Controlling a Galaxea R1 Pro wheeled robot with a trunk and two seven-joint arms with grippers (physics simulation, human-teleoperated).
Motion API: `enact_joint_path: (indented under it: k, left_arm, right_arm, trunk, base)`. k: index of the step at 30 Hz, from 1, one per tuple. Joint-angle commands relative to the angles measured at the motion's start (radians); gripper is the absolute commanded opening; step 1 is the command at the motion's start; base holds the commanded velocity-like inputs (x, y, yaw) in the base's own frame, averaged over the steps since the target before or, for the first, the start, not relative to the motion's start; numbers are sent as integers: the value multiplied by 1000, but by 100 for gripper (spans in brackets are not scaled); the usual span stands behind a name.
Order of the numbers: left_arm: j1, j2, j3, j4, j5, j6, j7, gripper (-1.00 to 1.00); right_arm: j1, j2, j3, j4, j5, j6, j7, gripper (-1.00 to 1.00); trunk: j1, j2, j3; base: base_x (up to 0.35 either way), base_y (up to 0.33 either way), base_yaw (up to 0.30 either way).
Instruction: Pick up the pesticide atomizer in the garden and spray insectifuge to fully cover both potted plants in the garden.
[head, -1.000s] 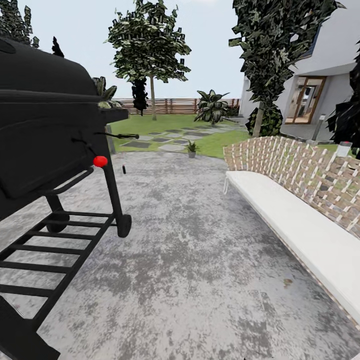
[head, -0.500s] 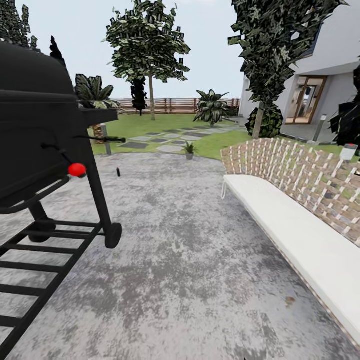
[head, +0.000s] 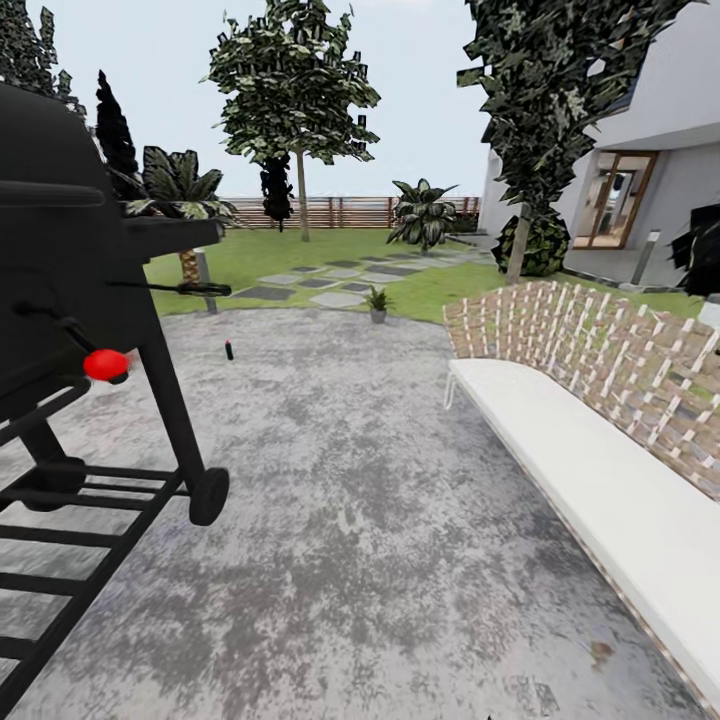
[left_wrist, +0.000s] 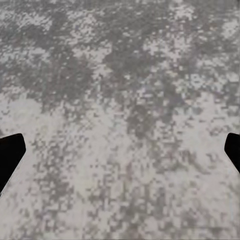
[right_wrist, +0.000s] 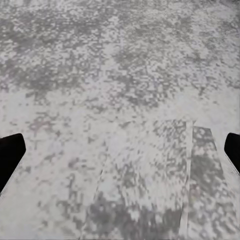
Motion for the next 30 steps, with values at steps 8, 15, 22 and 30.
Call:
enact_joint_path:
  k: [8, 15, 22, 30]
  left_arm:
    - [-1, 0, -1, 1, -1, -3, 4, 100]
    - [-1, 0, -1, 2, -1, -3, 4, 100]
    - [-1, 0, -1, 1, -1, -3, 4, 100]
    - [-1, 0, -1, 0, -1, -3, 4, 100]
  right_arm:
    - [0, 0, 0, 1, 0, -3, 0, 100]
    - [0, 0, 0, 0, 0, -3, 0, 100]
    - [0, 0, 0, 1, 0, -3, 0, 100]
    - [0, 0, -1, 1, 2, -3, 0, 100]
  trunk:
    - [0, 0, -1]
    - [0, 0, 3]
    - [0, 0, 10]
    - [0, 0, 10]
  base:
    - [338, -1, 0]
    - [338, 0, 14]
    - [338, -69, 54]
    - [336, -154, 5]
